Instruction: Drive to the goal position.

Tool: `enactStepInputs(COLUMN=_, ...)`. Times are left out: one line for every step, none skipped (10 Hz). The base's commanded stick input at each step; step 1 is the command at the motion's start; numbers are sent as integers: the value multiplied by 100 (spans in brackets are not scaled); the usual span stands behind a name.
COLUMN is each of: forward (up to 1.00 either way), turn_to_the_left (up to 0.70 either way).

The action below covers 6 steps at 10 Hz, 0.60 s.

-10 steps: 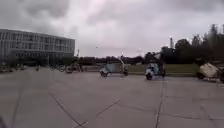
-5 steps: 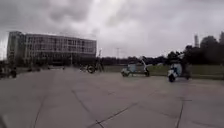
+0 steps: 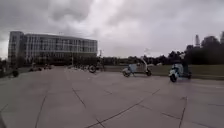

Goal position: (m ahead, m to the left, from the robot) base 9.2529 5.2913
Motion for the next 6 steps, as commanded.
enactStepInputs(forward=96, turn_to_the_left=19)
enactStepInputs(forward=99, turn_to_the_left=7)
enactStepInputs(forward=100, turn_to_the_left=0)
enactStepInputs(forward=100, turn_to_the_left=0)
enactStepInputs(forward=100, turn_to_the_left=0)
enactStepInputs(forward=100, turn_to_the_left=2)
